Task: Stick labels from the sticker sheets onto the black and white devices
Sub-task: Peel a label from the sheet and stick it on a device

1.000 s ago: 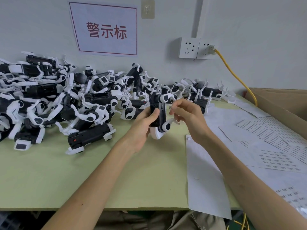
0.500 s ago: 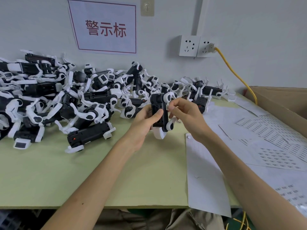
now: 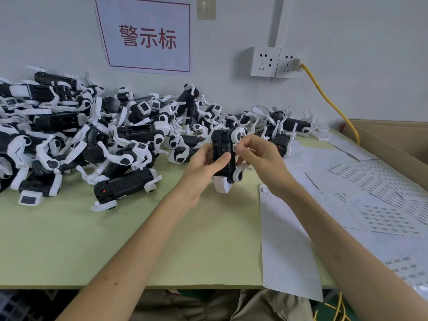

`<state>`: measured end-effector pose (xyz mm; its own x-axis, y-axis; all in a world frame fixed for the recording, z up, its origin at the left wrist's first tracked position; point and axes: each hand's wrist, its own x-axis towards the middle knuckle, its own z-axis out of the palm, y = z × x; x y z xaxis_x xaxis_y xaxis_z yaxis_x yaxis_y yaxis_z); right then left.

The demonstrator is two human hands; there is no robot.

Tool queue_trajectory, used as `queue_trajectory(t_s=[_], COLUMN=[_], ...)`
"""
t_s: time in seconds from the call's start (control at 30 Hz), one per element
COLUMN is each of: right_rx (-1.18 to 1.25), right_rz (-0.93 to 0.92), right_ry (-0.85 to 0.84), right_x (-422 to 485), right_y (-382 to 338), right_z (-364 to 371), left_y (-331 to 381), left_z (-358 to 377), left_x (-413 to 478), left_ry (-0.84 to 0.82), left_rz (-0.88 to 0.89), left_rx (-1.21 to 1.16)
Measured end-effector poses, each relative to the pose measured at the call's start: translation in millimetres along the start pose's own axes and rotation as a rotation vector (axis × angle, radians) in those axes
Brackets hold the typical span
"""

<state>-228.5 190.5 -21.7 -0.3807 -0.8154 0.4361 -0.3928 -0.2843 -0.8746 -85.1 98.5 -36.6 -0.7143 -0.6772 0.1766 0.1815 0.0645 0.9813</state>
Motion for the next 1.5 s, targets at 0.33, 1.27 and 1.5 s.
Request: queue_trajectory(t_s=[0.33, 1.27, 1.5], right_rx=[-0.017, -0.024, 0.065], right_rz=[0.006, -0.001, 0.045], right_ry=[0.02, 0.048, 0.068], right_x=[-0.3, -0.7, 0.3], right_y=[0.6, 5.8, 5.3], right_z=[0.8, 1.6, 1.0], left_y=[2.3, 1.1, -0.1], left_z=[1.0, -0.1, -1.3], left_x=[-1.9, -1.8, -1.6], left_ry=[0.017, 0.012, -0.022], left_rz=[0.01, 0.021, 0.028], left_rx=[0.004, 0.028, 0.046])
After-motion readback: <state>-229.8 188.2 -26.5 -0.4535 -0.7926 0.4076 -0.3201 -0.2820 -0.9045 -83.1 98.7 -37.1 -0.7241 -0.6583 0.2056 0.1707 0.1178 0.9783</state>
